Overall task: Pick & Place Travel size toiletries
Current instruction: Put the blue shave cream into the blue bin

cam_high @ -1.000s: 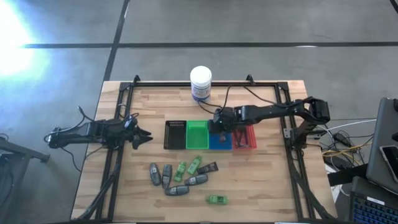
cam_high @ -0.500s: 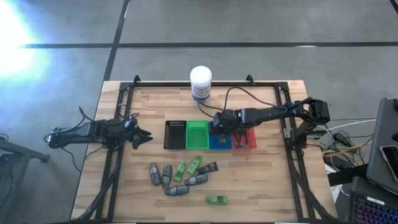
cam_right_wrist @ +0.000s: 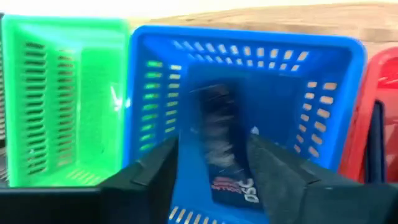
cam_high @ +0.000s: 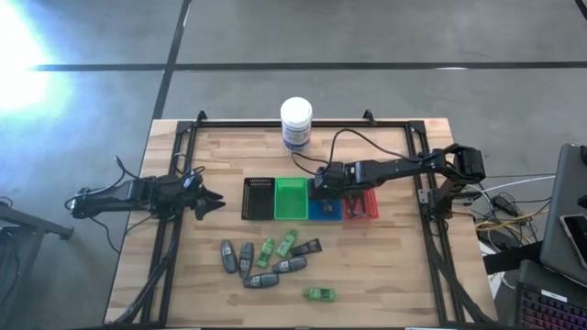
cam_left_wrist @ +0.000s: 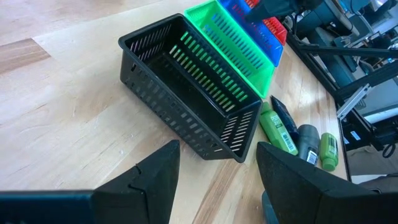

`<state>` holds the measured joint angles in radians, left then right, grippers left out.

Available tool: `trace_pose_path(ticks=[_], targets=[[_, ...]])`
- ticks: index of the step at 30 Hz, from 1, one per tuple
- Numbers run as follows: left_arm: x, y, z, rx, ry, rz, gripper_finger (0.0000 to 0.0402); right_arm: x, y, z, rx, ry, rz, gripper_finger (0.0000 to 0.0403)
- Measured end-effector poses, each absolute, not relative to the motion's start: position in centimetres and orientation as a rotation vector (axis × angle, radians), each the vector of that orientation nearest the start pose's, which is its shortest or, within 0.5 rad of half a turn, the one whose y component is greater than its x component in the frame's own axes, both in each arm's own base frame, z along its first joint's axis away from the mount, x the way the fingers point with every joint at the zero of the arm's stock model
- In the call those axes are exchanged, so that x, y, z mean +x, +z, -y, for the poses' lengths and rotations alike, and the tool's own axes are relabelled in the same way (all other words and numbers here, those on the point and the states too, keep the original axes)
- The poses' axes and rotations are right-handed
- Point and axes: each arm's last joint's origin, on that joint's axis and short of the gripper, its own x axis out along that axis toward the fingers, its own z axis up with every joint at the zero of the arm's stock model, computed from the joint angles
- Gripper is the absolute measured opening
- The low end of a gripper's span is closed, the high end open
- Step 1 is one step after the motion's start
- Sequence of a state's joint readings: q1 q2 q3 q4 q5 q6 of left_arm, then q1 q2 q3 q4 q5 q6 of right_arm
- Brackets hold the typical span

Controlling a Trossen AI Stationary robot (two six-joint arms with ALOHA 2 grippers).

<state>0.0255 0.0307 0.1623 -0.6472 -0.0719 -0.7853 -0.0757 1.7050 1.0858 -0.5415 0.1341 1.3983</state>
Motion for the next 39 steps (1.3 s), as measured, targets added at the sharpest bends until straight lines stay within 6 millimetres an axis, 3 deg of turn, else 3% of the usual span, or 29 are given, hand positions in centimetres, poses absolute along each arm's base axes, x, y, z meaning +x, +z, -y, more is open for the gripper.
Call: trace_pose_path(ticks=[4,7,13,16,19,27,32,39], targets=[[7.5,15.6,-0.4,-0.755,0.292,-0.451,0.0218,32.7,19.0,2.6,1.094,-0.888,-0.866,0.025],[7.5,15.6,-0.4,-0.755,0.292,-0.451,0.0218,33.2,21.0,1.3,0.871,-0.69,-0.913,0.0282],[7.5,15.6,-0.4,-0.755,0.292,-0.451,0.0218,34.1,23.1,-5.5,0.332,-0.138,-1.104,0.0299],[7.5,15.5,-0.4,-0.755,0.292,-0.453,0.0218,34.2,22.4,-8.8,0.131,0.012,-1.166,0.029],[7.5,15.5,-0.4,-0.754,0.295,-0.458,0.0218,35.0,21.2,-10.9,0.032,0.053,-1.206,0.0279],[7.6,15.5,-0.4,-0.754,0.296,-0.461,0.0218,38.4,17.6,-11.7,-0.093,0.045,-1.28,0.0265],[7.6,15.5,-0.4,-0.754,0.296,-0.461,0.0218,40.4,16.7,-12.4,-0.175,0.154,-1.27,0.027],[7.6,15.5,-0.4,-0.754,0.296,-0.461,0.0218,41.8,15.4,-12.9,-0.189,0.223,-1.277,0.0285]])
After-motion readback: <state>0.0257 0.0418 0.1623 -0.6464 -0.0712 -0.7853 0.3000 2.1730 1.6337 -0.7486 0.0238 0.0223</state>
